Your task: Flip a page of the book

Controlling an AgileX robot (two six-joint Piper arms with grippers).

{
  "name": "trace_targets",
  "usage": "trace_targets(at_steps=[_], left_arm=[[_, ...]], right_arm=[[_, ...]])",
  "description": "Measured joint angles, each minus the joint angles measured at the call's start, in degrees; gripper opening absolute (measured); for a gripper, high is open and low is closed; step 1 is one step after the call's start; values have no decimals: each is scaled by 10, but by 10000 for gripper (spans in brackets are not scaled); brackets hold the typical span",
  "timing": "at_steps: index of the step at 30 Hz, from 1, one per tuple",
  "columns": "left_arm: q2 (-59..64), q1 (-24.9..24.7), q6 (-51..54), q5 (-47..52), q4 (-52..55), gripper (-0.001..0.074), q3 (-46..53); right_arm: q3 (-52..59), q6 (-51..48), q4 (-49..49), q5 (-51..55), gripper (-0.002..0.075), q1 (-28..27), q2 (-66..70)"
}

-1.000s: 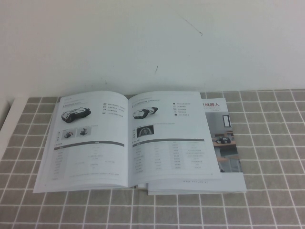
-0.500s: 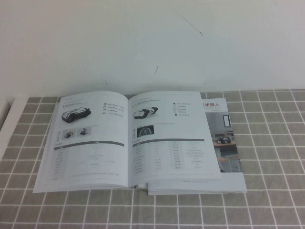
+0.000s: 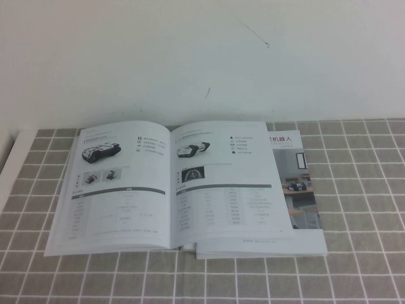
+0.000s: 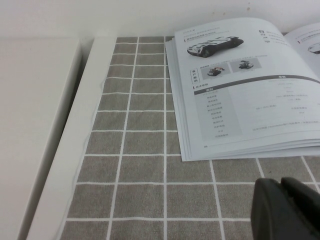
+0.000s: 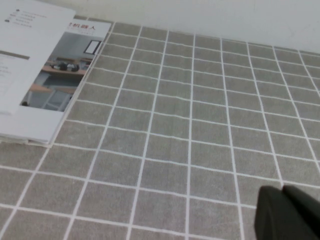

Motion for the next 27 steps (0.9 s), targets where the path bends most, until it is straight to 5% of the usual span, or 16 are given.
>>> trace_targets(at_steps=[27], left_arm=[[0,0,-11,0,-1,-4,0]], right_arm=[[1,2,-1,-8,-1,0,0]])
